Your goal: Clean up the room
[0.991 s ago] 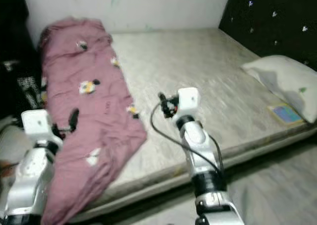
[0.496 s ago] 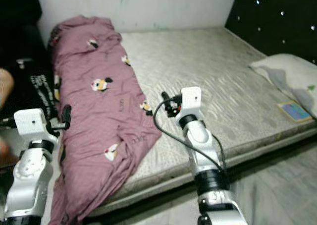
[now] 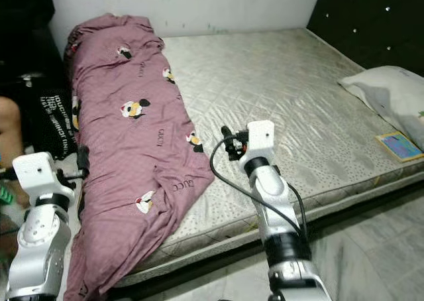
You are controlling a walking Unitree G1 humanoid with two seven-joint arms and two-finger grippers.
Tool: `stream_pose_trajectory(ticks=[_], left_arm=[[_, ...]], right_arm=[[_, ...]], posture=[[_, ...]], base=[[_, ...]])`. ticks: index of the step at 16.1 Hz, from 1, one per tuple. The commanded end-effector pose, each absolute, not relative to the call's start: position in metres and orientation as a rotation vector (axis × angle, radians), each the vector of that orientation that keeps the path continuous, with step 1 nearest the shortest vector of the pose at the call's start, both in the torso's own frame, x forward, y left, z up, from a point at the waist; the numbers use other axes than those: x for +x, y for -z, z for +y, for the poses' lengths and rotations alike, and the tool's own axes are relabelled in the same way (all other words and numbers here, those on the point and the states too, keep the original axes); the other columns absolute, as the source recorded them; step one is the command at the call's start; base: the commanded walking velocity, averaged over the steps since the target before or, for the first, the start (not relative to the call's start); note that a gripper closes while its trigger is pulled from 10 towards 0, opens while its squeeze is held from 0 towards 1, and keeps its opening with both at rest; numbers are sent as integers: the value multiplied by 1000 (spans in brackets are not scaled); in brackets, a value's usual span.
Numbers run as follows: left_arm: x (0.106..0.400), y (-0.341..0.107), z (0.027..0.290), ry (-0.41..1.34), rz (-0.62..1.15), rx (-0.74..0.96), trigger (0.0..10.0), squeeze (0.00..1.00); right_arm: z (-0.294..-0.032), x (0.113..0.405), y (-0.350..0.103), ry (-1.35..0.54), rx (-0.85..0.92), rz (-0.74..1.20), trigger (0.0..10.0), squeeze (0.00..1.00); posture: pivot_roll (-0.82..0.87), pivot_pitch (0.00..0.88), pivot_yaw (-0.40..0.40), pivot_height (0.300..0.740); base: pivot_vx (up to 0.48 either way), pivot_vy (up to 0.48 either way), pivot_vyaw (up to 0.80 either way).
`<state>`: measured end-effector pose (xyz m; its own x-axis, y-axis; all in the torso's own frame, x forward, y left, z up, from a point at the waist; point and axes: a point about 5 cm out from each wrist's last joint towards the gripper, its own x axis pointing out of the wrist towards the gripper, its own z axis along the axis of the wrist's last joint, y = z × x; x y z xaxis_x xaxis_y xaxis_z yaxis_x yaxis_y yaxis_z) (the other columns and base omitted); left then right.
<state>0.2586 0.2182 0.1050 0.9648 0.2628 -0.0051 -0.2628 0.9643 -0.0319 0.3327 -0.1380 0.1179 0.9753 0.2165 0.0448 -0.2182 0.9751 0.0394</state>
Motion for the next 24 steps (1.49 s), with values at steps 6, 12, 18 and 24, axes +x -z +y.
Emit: stream_pose_trajectory(ticks=[6, 12, 18, 24], left_arm=[[247, -103, 216, -253, 39, -34, 10000, 0], [242, -101, 213, -245, 61, -36, 10000, 0], [245, -103, 210, -242, 55, -38, 10000, 0], [247, -104, 211, -225, 55, -59, 10000, 0]], right_arm=[[-141, 311, -107, -214, 56, 10, 10000, 0], [-143, 303, -108, -218, 65, 29, 10000, 0], [-145, 300, -110, -221, 65, 35, 10000, 0], [-144, 302, -112, -229, 59, 42, 10000, 0]], posture=[[-29, 0, -49, 690], [-38, 0, -47, 620], [-46, 0, -51, 585], [-42, 0, -61, 585]], base=[[0, 0, 0], [0, 0, 0], [0, 0, 0], [0, 0, 0]])
